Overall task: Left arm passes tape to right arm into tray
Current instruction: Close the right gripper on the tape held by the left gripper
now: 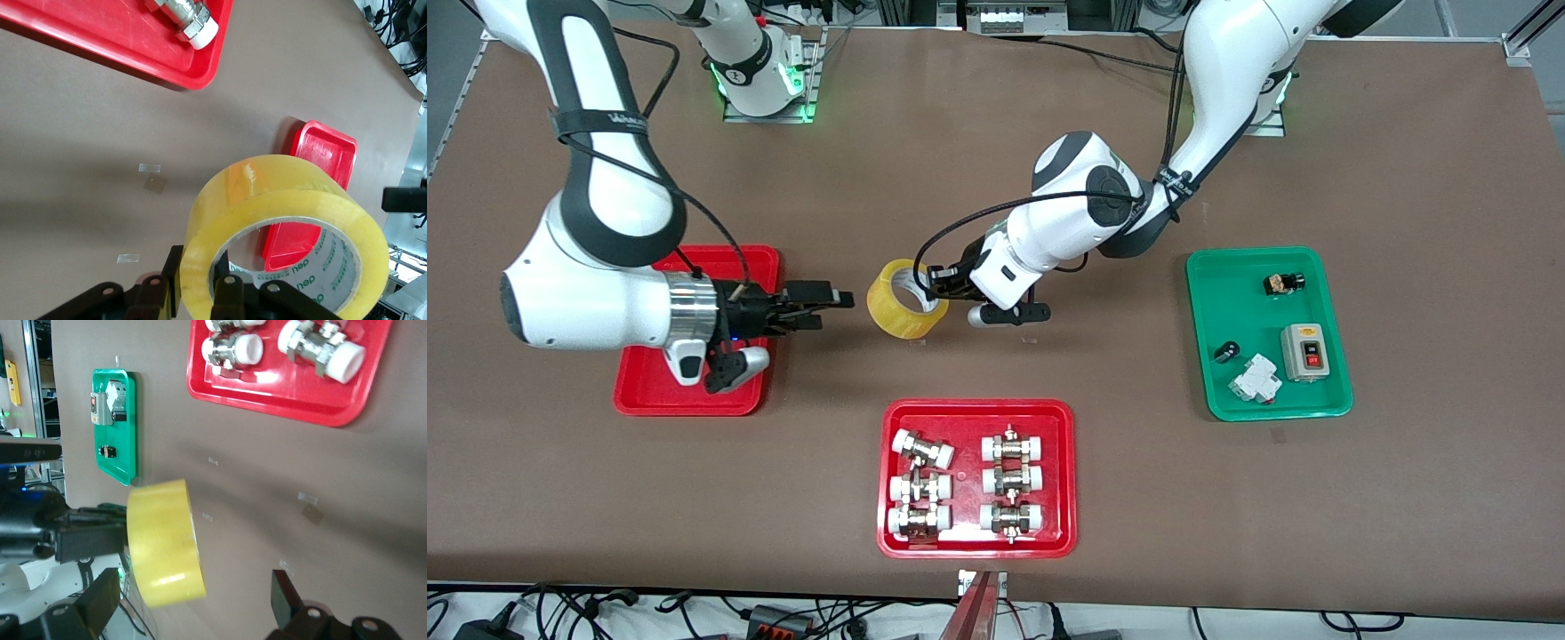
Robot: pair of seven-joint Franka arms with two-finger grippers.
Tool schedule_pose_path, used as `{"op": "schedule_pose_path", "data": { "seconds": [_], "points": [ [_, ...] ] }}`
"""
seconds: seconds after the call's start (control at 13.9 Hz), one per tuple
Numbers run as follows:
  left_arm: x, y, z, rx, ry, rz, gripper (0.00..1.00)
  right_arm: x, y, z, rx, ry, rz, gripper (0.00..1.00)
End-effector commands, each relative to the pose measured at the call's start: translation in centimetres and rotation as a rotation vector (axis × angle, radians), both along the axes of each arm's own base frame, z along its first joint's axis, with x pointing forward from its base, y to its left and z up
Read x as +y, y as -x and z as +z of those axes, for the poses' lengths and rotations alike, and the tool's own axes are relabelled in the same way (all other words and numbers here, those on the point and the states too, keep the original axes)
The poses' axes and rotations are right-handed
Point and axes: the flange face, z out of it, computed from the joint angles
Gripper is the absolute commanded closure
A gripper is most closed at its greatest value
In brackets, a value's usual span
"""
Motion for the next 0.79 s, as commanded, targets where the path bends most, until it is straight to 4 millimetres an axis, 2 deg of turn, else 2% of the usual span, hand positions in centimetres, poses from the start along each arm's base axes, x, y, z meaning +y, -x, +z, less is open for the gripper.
{"op": "schedule_pose_path", "data": {
  "seconds": [0.0, 0.29, 0.72],
  "points": [
    [-0.1, -0.1, 0.3, -0.024, -0.003, 0.007, 0.99, 1.5, -1.2, -1.1, -0.038, -0.046, 0.025, 0.00],
    [0.1, -0.6, 0.2, -0.042, 0.004, 0.013, 0.98, 3.5, -0.8, -1.8, -0.031, -0.086, 0.025, 0.00],
    [0.6, -1.2, 0.0, -0.102, -0.037, -0.016, 0.98, 4.6, -0.7, -3.4, -0.023, -0.078, 0.038, 0.00]
  ]
}}
